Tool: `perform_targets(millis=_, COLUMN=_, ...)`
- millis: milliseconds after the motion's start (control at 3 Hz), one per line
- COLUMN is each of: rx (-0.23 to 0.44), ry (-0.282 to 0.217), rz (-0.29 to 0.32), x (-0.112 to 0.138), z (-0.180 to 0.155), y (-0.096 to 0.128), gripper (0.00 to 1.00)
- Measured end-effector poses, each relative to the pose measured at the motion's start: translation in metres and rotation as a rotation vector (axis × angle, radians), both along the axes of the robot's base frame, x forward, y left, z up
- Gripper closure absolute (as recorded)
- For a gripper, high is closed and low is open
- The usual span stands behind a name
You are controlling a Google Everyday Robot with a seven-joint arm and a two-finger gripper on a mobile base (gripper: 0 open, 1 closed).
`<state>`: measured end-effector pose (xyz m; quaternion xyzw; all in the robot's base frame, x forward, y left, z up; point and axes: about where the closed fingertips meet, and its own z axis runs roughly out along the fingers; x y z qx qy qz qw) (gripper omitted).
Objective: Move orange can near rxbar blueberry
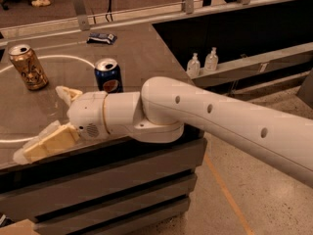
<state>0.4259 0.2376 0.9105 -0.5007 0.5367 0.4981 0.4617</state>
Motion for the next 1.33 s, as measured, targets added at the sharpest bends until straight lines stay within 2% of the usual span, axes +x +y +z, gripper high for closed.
perform_targets(millis=333, rx=0.002, ry=0.025, rz=-0.118, x=0.010, z=-0.005, y=0.013, gripper=0.00)
perform_targets(millis=667, rx=0.020, ry=-0.021, rz=-0.199, x=0.021, z=0.004, y=0.035, gripper=0.00)
perform_targets(millis=1000, rx=0.004, ry=-0.084, rz=-0.240, x=0.031, z=0.017, y=0.060, gripper=0.00)
perform_targets(millis=1333, rx=-0.002, ry=-0.086, rz=-0.242, x=0.031, z=0.016, y=0.065, gripper=0.00)
